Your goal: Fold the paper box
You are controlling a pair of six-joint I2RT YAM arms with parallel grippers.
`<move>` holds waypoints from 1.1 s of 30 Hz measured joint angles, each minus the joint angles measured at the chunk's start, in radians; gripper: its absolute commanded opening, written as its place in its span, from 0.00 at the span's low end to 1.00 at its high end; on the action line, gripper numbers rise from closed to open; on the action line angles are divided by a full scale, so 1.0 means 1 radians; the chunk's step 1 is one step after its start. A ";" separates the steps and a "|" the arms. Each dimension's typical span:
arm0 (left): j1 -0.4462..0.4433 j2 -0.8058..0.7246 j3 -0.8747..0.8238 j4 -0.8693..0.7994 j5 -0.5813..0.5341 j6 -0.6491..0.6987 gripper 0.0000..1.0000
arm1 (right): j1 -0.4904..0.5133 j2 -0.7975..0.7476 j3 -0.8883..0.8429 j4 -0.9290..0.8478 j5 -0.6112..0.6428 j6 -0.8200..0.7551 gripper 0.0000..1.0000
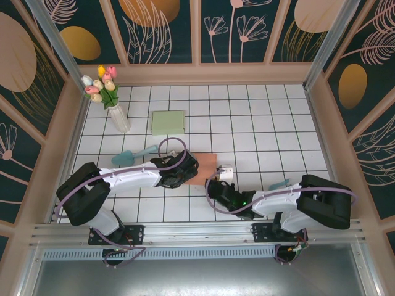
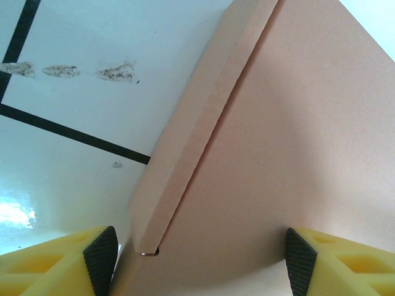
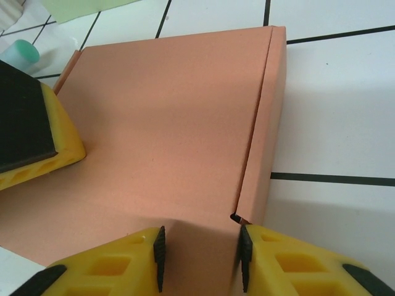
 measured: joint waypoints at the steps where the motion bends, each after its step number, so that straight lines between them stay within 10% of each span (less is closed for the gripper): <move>1: 0.000 0.000 0.000 0.000 -0.001 0.000 0.72 | 0.003 0.003 -0.003 0.008 0.007 0.007 0.36; 33: -0.008 0.029 0.024 -0.005 -0.043 0.031 0.72 | 0.031 0.013 -0.090 0.152 0.015 0.061 0.33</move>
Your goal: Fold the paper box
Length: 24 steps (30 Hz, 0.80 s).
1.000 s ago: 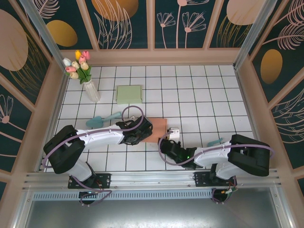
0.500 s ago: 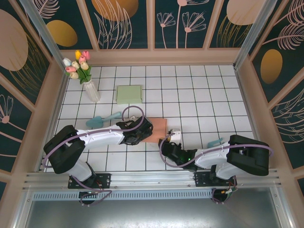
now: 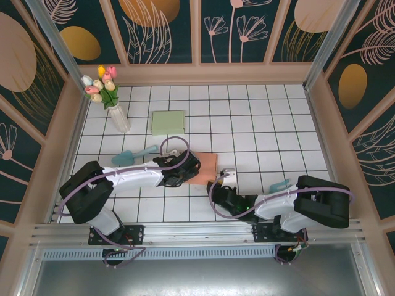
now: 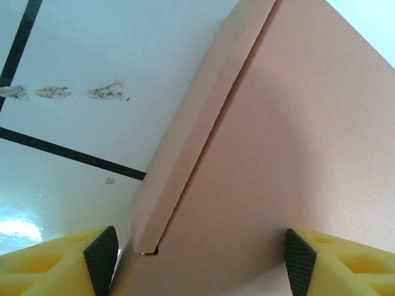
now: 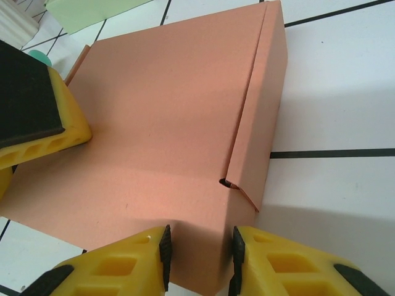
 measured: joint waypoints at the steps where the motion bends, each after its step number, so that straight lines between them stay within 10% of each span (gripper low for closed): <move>1: 0.000 0.000 0.000 0.000 0.000 0.000 0.72 | 0.000 0.000 -0.002 0.002 -0.001 0.000 0.32; 24: 0.000 0.029 0.031 -0.016 -0.031 0.040 0.74 | -0.013 0.021 -0.021 0.067 -0.018 -0.040 0.30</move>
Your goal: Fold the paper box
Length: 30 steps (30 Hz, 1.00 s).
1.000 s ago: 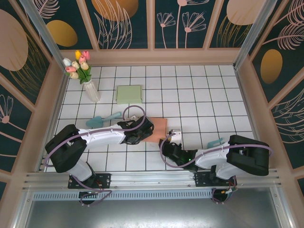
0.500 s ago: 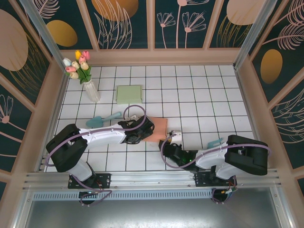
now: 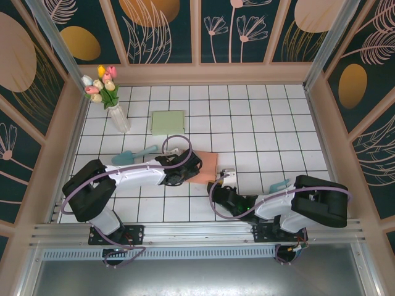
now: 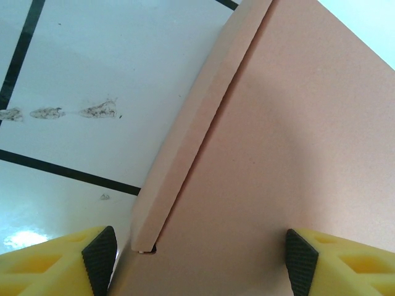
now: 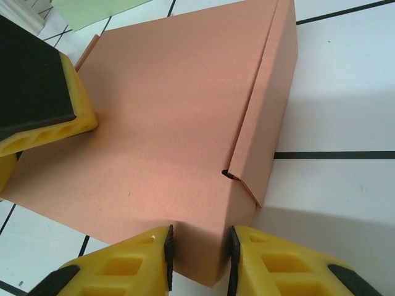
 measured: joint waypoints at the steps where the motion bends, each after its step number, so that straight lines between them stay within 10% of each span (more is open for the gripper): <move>1: 0.000 0.001 0.001 0.000 -0.003 0.002 0.74 | -0.003 0.003 0.000 0.005 -0.002 -0.005 0.30; 30: -0.002 0.087 0.046 0.059 -0.085 0.048 0.73 | -0.100 0.128 -0.018 0.134 -0.046 -0.183 0.31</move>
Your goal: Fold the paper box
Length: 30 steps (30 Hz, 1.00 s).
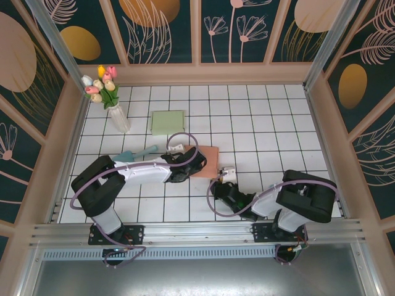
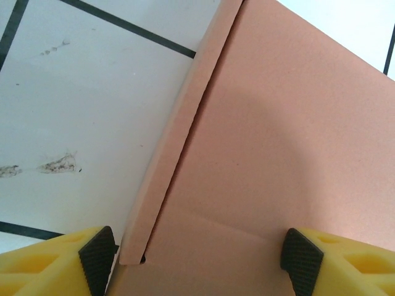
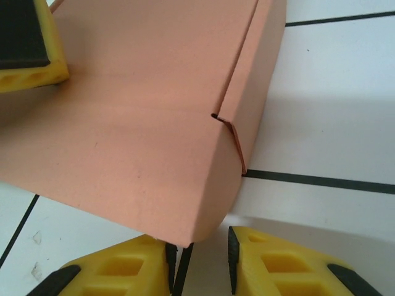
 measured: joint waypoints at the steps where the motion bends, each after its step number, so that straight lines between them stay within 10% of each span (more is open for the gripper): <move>1: 0.000 0.001 0.000 0.003 0.000 0.002 0.73 | 0.000 0.009 0.000 0.010 0.005 -0.008 0.31; 13: 0.001 0.023 0.008 0.042 -0.016 0.002 0.71 | 0.003 -0.005 0.003 0.000 0.007 -0.003 0.38; 30: 0.001 0.034 0.013 0.056 -0.029 0.002 0.71 | -0.082 -0.641 -0.016 -0.507 -0.030 0.034 0.60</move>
